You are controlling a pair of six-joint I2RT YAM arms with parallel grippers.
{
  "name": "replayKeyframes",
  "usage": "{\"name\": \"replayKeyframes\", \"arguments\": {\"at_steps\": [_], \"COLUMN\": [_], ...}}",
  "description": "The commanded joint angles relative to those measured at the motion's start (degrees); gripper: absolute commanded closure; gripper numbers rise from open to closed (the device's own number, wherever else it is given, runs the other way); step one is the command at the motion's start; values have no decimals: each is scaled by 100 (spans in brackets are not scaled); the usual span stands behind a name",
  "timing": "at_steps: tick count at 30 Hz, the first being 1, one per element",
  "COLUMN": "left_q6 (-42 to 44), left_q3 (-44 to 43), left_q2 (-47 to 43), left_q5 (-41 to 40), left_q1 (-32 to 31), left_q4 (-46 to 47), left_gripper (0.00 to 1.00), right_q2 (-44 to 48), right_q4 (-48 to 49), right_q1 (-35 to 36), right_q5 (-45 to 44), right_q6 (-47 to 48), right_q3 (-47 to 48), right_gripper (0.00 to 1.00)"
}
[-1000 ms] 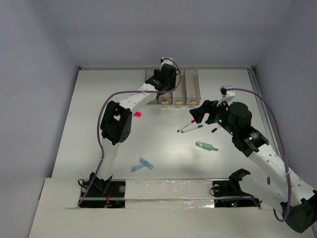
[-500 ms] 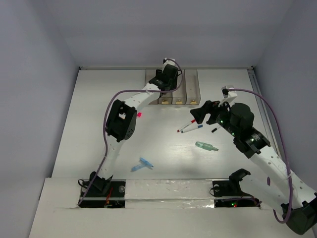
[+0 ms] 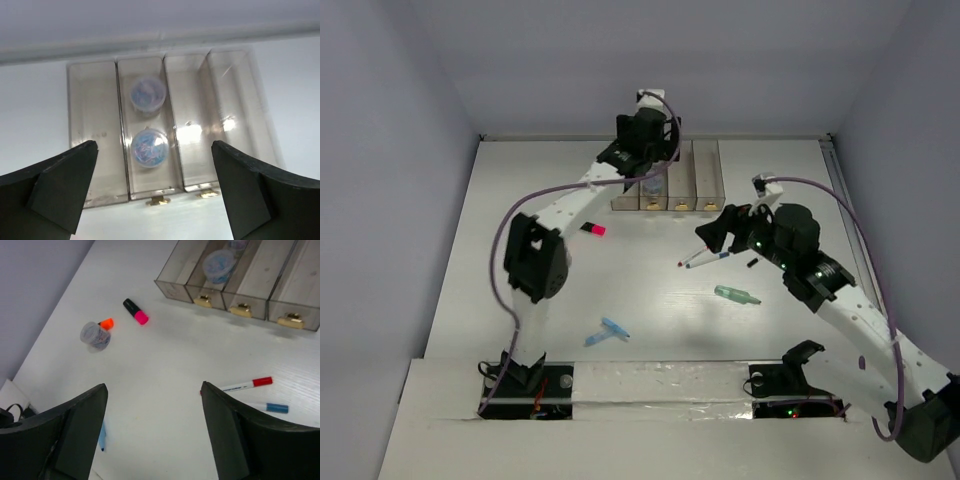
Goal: Sort the stationery into containers
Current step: Place the stationery in the storage box, then pick up the stationery from the center of the board.
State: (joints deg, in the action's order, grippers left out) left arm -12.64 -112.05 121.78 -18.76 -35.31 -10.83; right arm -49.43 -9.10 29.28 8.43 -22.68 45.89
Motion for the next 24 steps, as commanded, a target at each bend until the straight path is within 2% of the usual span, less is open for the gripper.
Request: {"name": "replayKeyframes", "arguments": {"at_steps": [1, 2, 3, 4, 6, 8, 9, 11, 12, 15, 18, 19, 24], "left_q6": [-1, -19, -80, -115, -159, -247, -273, -335, -353, -388, -388, -379, -379], "left_q3": [662, 963, 1270, 1935, 2554, 3415, 3679, 4435, 4637, 5315, 5711, 5921, 6432], "left_q2": [-2231, -2594, -2937, -3671, -4387, -5389, -5706, -6602, -6875, -7895, -8722, -9045, -9637], "left_q5": [127, 171, 206, 224, 137, 22, -4, -144, -232, -628, -1005, -1154, -1428], "left_q1": [-37, -37, -37, -37, -37, -37, -37, 15, 15, 15, 15, 15, 68], "left_q4": [511, 573, 695, 740, 784, 706, 618, 434, 180, -303, -673, -692, -631], "left_gripper": [1, 1, 1, 1, 1, 1, 1, 1, 1, 1, 1, 1, 1], "right_q2": [-670, -847, -1049, -1243, -1893, -2323, -2752, -3194, -3657, -4450, -5531, -6099, -7527], "right_q4": [365, 426, 505, 532, 576, 638, 664, 673, 647, 358, 103, -20, -960], "right_q1": [262, 393, 751, 990, 1621, 1966, 2255, 2555, 2687, 3127, 3365, 3365, 3427], "right_q5": [440, 423, 336, 222, -217, -455, -612, -806, -929, -1123, -1247, -1247, -1685], "right_q6": [-61, -61, -70, -27, 35, 70, 70, 114, 140, 281, 448, 501, 738], "right_q3": [148, 218, 288, 385, 745, 982, 1236, 1527, 1868, 2545, 3529, 4150, 5938], "right_gripper": [21, 32, 59, 63, 64, 58, 43, 23, 1, 0, 0, 0, 0]}}
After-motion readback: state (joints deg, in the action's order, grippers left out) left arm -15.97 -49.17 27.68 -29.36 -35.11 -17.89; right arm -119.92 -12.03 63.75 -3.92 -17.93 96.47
